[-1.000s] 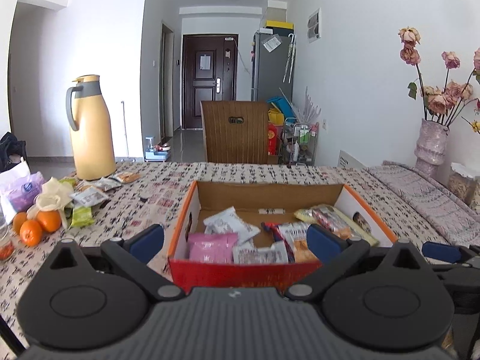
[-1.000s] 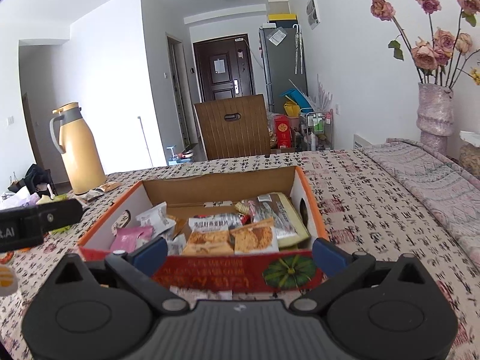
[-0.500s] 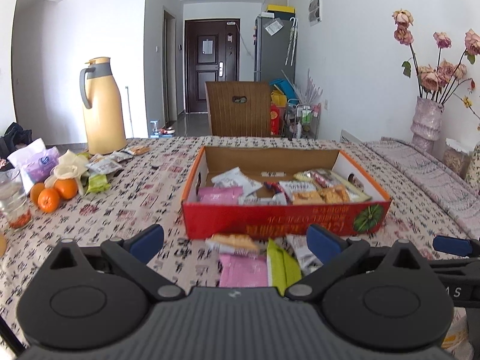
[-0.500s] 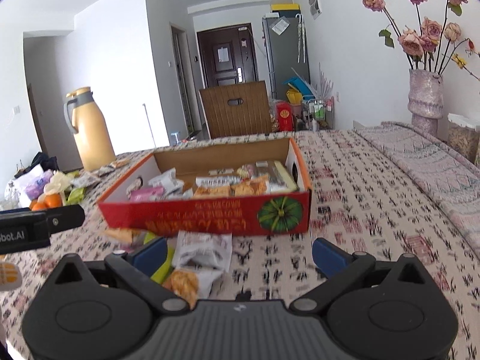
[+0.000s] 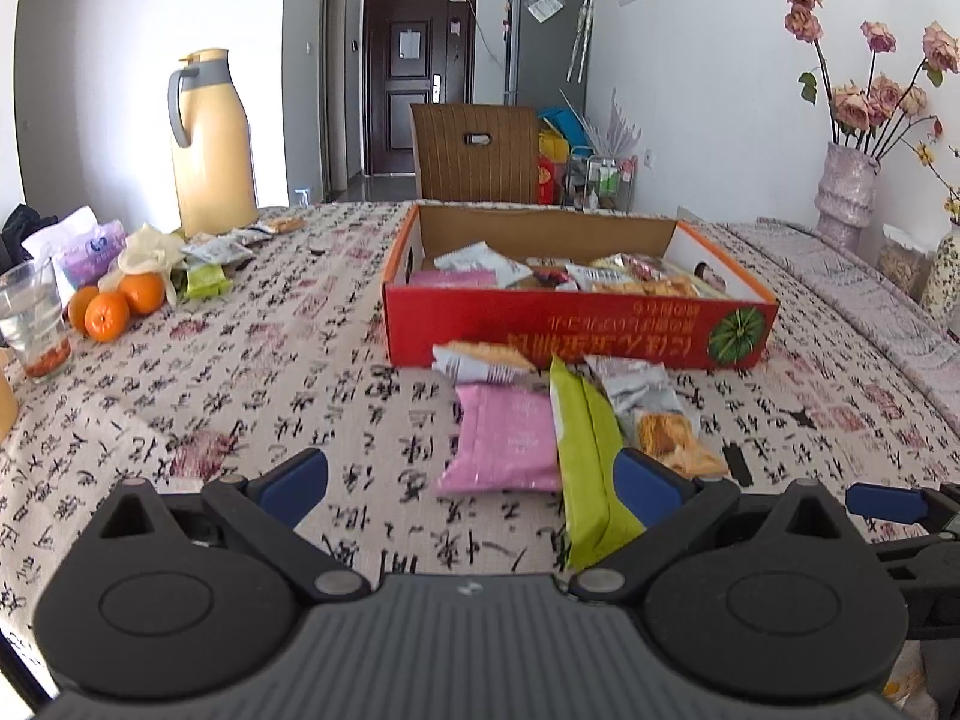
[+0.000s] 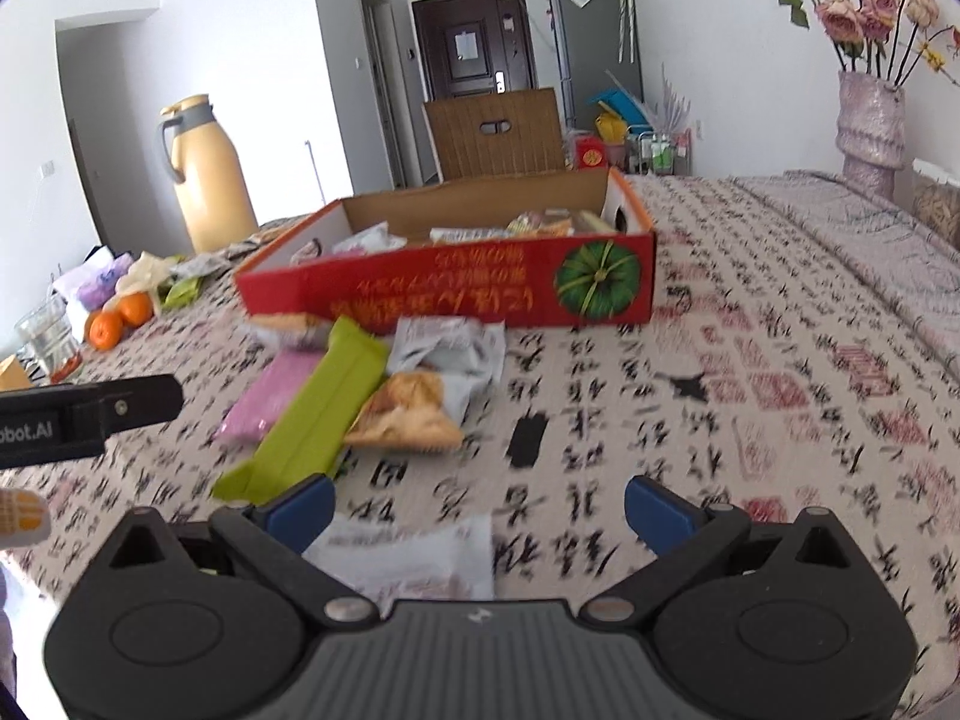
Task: Organize snacks
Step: 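Grasp a white packet with the right gripper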
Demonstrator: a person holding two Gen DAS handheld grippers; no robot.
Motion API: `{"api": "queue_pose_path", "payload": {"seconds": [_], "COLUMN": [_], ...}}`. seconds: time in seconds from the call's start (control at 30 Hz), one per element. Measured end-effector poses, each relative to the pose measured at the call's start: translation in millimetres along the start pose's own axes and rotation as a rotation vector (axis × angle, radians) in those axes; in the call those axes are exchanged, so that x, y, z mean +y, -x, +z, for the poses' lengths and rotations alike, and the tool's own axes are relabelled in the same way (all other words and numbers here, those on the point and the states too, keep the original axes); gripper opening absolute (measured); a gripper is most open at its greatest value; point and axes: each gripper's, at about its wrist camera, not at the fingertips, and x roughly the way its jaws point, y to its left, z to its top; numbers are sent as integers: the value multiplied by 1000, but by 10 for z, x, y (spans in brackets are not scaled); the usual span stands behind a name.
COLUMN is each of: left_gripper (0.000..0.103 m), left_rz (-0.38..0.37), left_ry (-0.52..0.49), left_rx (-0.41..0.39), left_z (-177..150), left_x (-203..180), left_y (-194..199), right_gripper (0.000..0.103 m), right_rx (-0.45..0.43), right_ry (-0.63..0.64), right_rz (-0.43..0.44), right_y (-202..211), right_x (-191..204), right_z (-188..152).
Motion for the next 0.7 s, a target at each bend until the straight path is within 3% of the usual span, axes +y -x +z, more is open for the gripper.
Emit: {"api": "queue_pose_path", "payload": {"seconds": [0.43, 0.5, 0.6, 0.67, 0.7], "left_gripper": [103, 103, 103, 103, 103], "left_rz": [-20, -22, -24, -24, -24], "left_ry": [18, 18, 20, 24, 26], "left_rx": [44, 52, 58, 61, 62], "left_z": [-103, -111, -111, -105, -101], "left_x": [82, 87, 100, 113, 119], "left_y": [-39, -52, -59, -66, -73], "right_gripper": [99, 94, 72, 50, 45], "right_rx": [54, 47, 35, 33, 35], "right_ry": [59, 71, 87, 97, 106], "right_rz": [15, 19, 9, 16, 24], "right_y": [-147, -140, -132, -121, -116], "right_x": [234, 262, 291, 300, 302], "right_z": [-219, -232, -224, -215, -207]}}
